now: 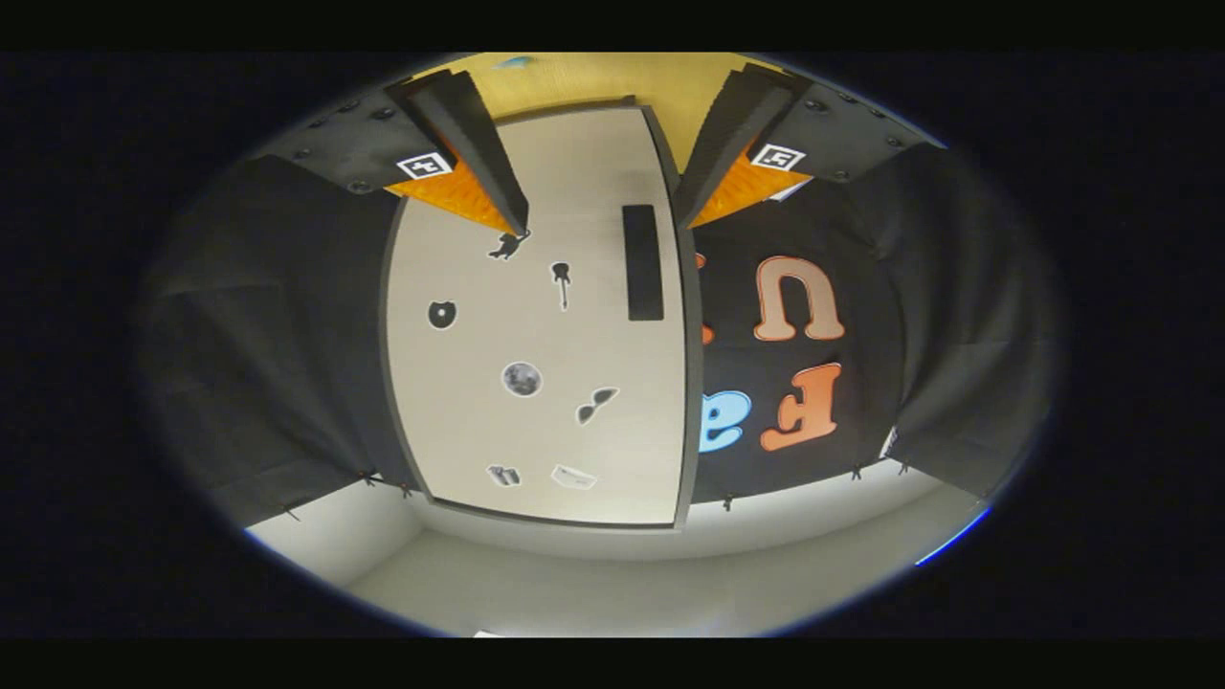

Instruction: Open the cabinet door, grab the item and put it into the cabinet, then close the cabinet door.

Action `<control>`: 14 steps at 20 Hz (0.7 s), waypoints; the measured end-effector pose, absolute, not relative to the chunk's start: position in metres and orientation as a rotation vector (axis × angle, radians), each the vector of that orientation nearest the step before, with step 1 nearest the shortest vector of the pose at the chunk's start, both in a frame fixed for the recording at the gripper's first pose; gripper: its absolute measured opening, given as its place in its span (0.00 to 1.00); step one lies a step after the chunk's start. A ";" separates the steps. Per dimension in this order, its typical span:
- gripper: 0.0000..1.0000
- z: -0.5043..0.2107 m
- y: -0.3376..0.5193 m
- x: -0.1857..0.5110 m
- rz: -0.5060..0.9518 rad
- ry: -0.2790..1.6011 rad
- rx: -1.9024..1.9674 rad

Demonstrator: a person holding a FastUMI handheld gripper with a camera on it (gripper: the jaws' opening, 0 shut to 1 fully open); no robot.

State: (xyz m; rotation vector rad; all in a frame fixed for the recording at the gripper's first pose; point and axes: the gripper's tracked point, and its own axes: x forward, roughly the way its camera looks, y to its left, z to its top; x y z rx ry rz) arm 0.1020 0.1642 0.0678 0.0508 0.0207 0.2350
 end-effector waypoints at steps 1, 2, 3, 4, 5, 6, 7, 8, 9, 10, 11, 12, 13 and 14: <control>0.97 0.066 0.172 0.117 0.240 0.037 0.043; 0.97 0.064 0.179 0.132 0.244 0.048 0.039; 0.96 0.062 0.184 0.145 0.245 0.067 0.030; 0.96 0.059 0.190 0.157 0.251 0.082 0.022; 0.96 0.058 0.197 0.168 0.260 0.092 0.016; 0.95 0.056 0.200 0.178 0.257 0.106 0.011; 0.93 0.053 0.202 0.189 0.251 0.117 0.010; 0.84 0.051 0.204 0.196 0.250 0.127 0.012; 0.80 0.051 0.208 0.202 0.252 0.132 0.019; 0.73 0.050 0.211 0.208 0.256 0.134 0.035; 0.68 0.051 0.215 0.210 0.271 0.139 0.055; 0.55 0.049 0.215 0.214 0.262 0.145 0.070; 0.50 0.049 0.215 0.213 0.277 0.154 0.081; 0.48 0.048 0.211 0.214 0.265 0.149 0.080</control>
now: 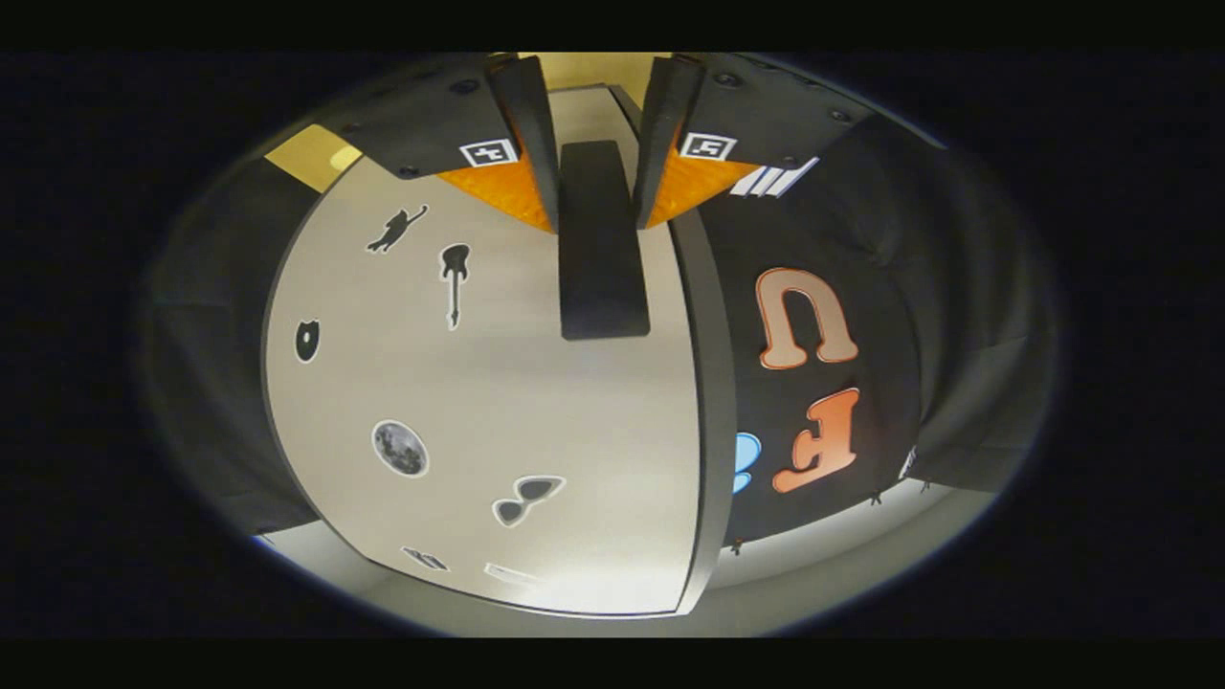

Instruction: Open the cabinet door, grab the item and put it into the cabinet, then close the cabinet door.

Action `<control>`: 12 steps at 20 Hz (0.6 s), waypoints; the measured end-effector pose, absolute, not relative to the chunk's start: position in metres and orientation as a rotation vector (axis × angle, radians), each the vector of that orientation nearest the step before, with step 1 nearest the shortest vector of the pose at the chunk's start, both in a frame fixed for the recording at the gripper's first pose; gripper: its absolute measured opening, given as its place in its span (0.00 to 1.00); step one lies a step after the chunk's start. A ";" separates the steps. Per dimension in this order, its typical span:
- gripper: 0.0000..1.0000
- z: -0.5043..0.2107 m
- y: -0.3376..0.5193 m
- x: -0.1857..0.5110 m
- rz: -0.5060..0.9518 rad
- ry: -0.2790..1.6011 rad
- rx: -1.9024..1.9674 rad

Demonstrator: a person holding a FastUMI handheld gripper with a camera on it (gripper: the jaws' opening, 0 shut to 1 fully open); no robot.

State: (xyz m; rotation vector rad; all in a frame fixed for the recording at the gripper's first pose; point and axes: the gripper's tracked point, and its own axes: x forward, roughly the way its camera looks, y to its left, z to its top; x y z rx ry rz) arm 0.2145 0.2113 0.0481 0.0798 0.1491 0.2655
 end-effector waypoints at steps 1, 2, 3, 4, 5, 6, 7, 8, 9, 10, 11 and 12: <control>0.43 0.047 0.211 0.214 0.271 0.157 0.082; 0.39 0.047 0.212 0.215 0.277 0.155 0.073; 0.39 0.047 0.212 0.216 0.279 0.157 0.065; 0.36 0.046 0.211 0.215 0.274 0.147 0.054; 0.33 0.048 0.210 0.212 0.277 0.144 0.053; 0.30 0.047 0.209 0.209 0.275 0.147 0.055; 0.28 0.047 0.208 0.207 0.273 0.151 0.057; 0.25 0.046 0.206 0.202 0.273 0.154 0.051; 0.23 0.047 0.203 0.197 0.276 0.151 0.046; 0.22 0.047 0.200 0.192 0.277 0.152 0.053; 0.20 0.050 0.192 0.181 0.283 0.144 0.060; 0.18 0.052 0.184 0.170 0.285 0.143 0.066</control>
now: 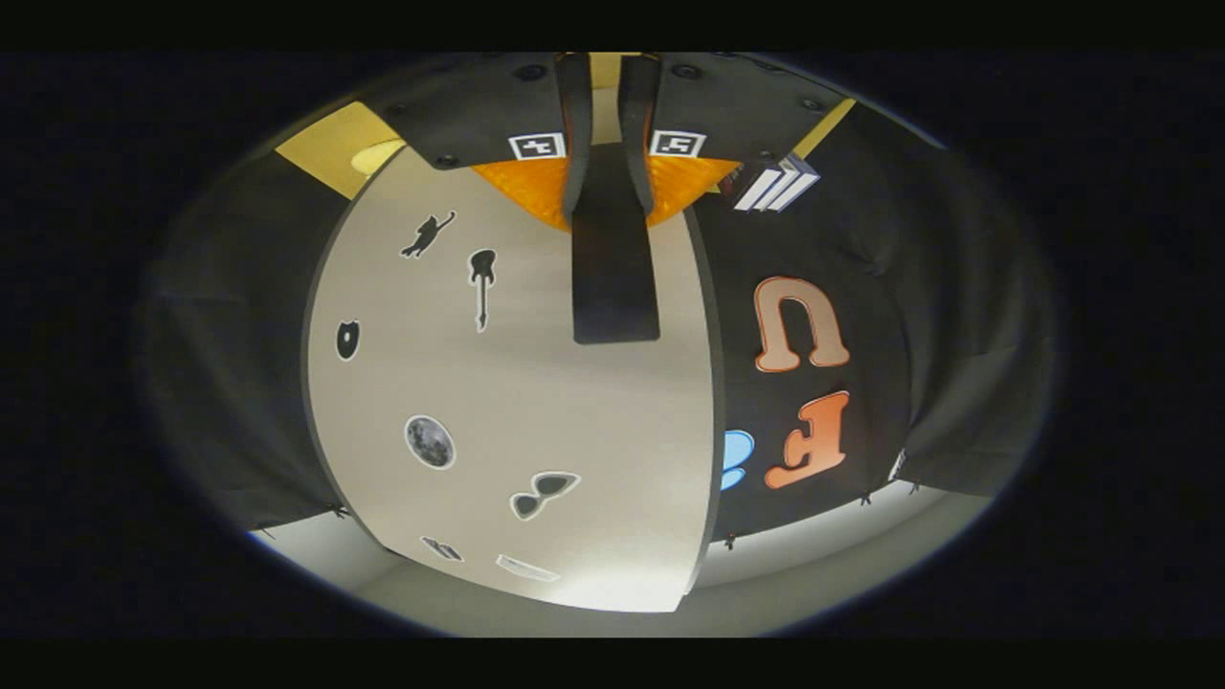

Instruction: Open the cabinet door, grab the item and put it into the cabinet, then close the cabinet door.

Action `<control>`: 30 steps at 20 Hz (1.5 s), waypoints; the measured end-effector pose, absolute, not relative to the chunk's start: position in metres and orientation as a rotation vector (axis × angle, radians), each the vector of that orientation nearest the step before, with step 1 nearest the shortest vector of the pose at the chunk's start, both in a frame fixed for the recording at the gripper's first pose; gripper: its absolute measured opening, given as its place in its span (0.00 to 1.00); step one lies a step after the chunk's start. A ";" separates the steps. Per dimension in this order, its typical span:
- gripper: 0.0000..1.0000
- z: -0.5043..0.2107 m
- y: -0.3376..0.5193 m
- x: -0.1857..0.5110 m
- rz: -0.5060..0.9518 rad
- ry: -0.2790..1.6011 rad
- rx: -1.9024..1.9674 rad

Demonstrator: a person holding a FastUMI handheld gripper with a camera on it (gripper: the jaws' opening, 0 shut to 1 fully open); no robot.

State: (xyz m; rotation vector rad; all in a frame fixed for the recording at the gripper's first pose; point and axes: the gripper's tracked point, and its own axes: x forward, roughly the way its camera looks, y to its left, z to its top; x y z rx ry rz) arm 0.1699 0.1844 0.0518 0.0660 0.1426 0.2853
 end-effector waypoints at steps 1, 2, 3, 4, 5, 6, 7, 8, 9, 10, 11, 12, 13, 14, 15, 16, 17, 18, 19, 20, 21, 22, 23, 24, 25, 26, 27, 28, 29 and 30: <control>0.18 0.052 0.174 0.157 0.287 0.141 0.066; 0.19 0.053 0.165 0.146 0.287 0.142 0.065; 0.19 0.054 0.157 0.137 0.291 0.143 0.065; 0.19 0.054 0.148 0.128 0.292 0.143 0.070; 0.18 0.055 0.141 0.121 0.296 0.144 0.079; 0.18 0.055 0.133 0.113 0.297 0.142 0.088; 0.18 0.055 0.125 0.106 0.295 0.143 0.091; 0.18 0.054 0.118 0.100 0.289 0.142 0.091; 0.18 0.054 0.112 0.097 0.280 0.141 0.090; 0.18 0.055 0.108 0.094 0.270 0.139 0.088; 0.18 0.053 0.104 0.093 0.256 0.138 0.087; 0.18 0.053 0.099 0.091 0.243 0.137 0.086; 0.18 0.053 0.093 0.088 0.229 0.137 0.086; 0.18 0.052 0.087 0.085 0.218 0.136 0.087; 0.18 0.053 0.079 0.080 0.207 0.135 0.090; 0.18 0.052 0.071 0.076 0.195 0.134 0.090; 0.18 0.052 0.063 0.072 0.181 0.132 0.090; 0.17 0.052 0.054 0.068 0.165 0.130 0.086; 0.17 0.052 0.044 0.064 0.144 0.127 0.084; 0.17 0.053 0.033 0.061 0.120 0.124 0.079; 0.16 0.053 0.021 0.058 0.091 0.119 0.077; 0.16 0.048 0.007 0.054 0.059 0.130 0.078; 0.15 0.044 -0.007 0.049 0.031 0.134 0.085; 0.15 0.041 -0.021 0.043 0.010 0.130 0.096; 0.14 0.044 -0.034 0.040 -0.017 0.108 0.107; 0.13 0.043 -0.047 0.037 -0.050 0.106 0.110; 0.13 0.043 -0.062 0.032 -0.081 0.100 0.105; 0.12 0.040 -0.076 0.027 -0.112 0.108 0.095; 0.12 0.038 -0.091 0.020 -0.147 0.110 0.088; 0.11 0.035 -0.110 0.009 -0.194 0.118 0.069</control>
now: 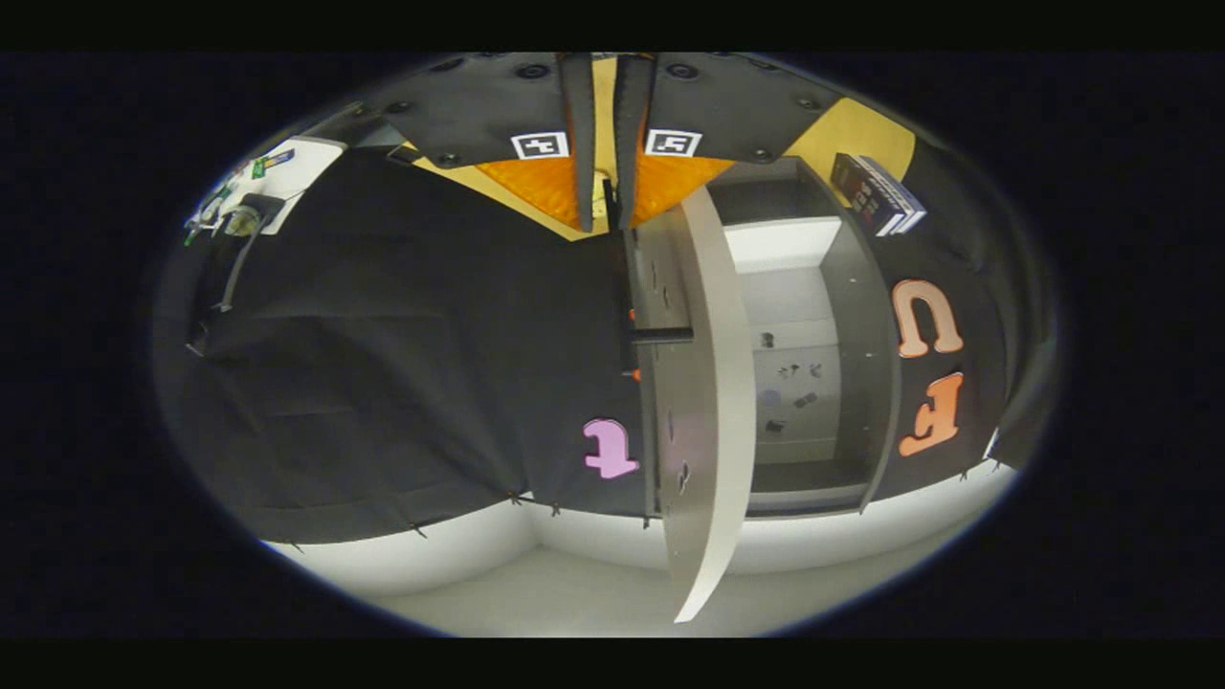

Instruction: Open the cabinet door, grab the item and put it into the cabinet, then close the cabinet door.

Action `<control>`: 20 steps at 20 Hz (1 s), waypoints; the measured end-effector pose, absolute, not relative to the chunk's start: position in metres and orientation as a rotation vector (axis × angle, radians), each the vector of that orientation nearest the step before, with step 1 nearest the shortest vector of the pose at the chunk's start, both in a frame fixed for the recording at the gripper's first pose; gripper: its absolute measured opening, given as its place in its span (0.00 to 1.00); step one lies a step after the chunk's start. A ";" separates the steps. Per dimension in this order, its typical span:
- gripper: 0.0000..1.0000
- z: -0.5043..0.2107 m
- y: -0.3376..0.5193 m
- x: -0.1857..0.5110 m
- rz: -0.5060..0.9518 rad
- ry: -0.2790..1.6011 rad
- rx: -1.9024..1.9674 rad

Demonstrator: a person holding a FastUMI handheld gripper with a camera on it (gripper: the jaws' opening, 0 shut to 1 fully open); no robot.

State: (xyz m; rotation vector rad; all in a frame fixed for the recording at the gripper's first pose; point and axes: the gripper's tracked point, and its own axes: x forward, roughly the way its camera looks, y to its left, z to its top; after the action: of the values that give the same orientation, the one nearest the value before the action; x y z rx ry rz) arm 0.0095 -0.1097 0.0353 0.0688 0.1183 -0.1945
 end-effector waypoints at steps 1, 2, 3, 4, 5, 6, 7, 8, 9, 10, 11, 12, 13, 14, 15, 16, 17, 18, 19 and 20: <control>0.11 0.034 -0.125 0.003 -0.234 0.114 0.058; 0.10 0.034 -0.133 -0.005 -0.260 0.100 0.060; 0.10 0.034 -0.137 -0.012 -0.272 0.088 0.069; 0.09 0.033 -0.138 -0.019 -0.275 0.078 0.080; 0.08 0.031 -0.137 -0.024 -0.271 0.069 0.091; 0.08 0.028 -0.135 -0.029 -0.263 0.062 0.098; 0.08 0.022 -0.132 -0.031 -0.256 0.060 0.101; 0.12 0.014 -0.124 -0.029 -0.245 0.064 0.104; 0.16 0.004 -0.115 -0.024 -0.228 0.074 0.108; 0.20 -0.008 -0.106 -0.017 -0.216 0.090 0.113; 0.24 -0.019 -0.092 -0.011 -0.185 0.108 0.122; 0.28 -0.032 -0.081 -0.006 -0.167 0.129 0.130; 0.32 -0.042 -0.073 -0.001 -0.149 0.144 0.132; 0.38 -0.054 -0.065 0.002 -0.141 0.157 0.131; 0.43 -0.064 -0.053 0.007 -0.120 0.169 0.131; 0.48 -0.076 -0.041 0.012 -0.103 0.180 0.129; 0.53 -0.088 -0.028 0.019 -0.090 0.193 0.126; 0.60 -0.100 -0.018 0.025 -0.072 0.208 0.124; 0.64 -0.112 -0.008 0.029 -0.057 0.227 0.131; 0.68 -0.125 0.000 0.033 -0.043 0.246 0.141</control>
State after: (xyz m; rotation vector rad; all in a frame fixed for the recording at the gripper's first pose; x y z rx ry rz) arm 0.0326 0.0003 -0.1247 0.1411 0.2463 -0.0433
